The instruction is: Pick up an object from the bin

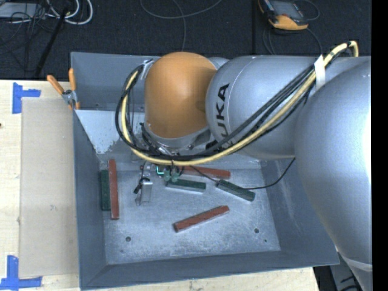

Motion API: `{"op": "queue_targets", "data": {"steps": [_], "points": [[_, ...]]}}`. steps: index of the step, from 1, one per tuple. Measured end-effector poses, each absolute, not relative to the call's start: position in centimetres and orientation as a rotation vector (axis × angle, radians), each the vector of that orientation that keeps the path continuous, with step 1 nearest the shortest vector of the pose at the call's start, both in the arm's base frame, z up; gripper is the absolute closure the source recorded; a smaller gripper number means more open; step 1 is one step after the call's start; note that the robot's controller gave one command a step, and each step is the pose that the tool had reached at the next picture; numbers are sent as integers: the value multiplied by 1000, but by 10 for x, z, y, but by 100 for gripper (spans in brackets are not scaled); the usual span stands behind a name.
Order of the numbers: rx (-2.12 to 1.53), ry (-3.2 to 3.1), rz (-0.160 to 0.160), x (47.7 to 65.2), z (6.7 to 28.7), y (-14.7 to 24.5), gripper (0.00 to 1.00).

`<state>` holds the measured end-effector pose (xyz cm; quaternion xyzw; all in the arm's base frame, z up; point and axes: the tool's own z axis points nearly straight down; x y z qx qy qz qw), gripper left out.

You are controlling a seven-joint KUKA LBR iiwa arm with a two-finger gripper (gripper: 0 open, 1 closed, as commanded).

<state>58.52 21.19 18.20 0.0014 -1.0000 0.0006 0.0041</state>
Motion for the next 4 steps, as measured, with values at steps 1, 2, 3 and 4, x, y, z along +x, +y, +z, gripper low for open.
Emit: {"op": "queue_targets", "data": {"steps": [1,2,3,4], "points": [[-111,-3133,5,564,159,161,0],[148,-3130,2,551,78,105,0],[-55,-3144,-2,537,72,46,0],[-178,-3132,1,509,70,37,0]]}}
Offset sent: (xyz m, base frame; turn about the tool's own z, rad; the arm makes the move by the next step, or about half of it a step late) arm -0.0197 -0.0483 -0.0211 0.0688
